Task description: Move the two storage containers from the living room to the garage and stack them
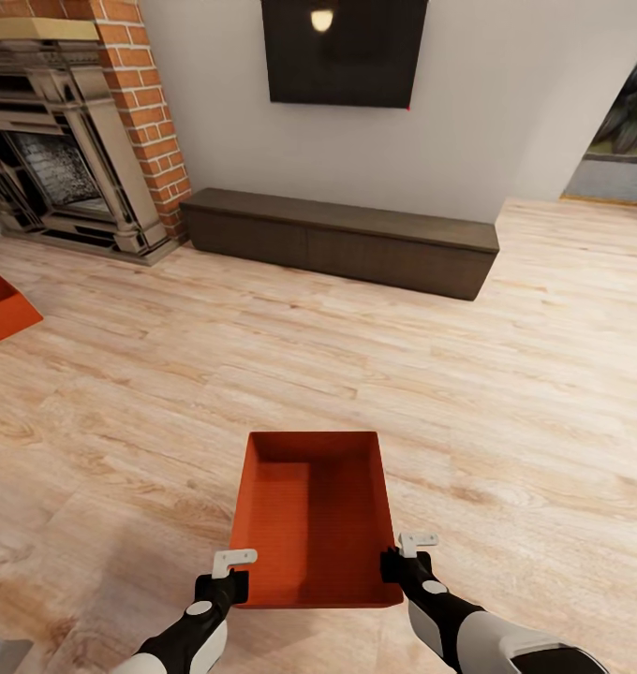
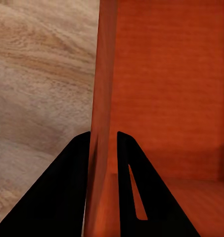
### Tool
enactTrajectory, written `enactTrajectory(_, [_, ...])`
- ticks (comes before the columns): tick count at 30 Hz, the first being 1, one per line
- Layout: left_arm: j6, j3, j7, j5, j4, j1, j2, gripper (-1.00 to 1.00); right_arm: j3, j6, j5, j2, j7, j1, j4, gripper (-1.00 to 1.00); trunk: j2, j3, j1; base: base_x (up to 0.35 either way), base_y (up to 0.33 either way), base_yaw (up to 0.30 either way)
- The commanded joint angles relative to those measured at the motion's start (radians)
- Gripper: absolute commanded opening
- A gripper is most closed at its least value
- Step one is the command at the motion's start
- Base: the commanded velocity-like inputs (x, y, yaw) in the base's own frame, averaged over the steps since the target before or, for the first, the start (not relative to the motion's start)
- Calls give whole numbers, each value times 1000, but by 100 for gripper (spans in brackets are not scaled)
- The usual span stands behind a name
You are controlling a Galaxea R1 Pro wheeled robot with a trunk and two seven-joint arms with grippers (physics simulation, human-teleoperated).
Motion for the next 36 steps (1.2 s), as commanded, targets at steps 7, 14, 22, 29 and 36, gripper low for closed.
enactTrajectory(7, [-3,-3,11,5,0,-1,0,-100,4,-4,-15,0,-2,0,2,-100,49,21,-27,0,0,0])
enactTrajectory(14, [-3,-3,11,5,0,-1,0,-100,4,-4,-15,0,-2,0,2,-100,98,43,-54,0,0,0])
enactTrajectory(22, [-3,-2,11,5,0,-1,0,-100,4,-4,-15,0,-1,0,2,-100,154,68,-85,0,0,0])
enactTrajectory(29, [-3,-2,11,5,0,-1,0,-100,4,-4,-15,0,0,0,3,-100,203,90,-111,0,0,0])
enactTrajectory(36, [-3,-3,11,5,0,-1,0,-100,4,-5,-15,0,1,0,3,-100,252,112,-138,0,0,0])
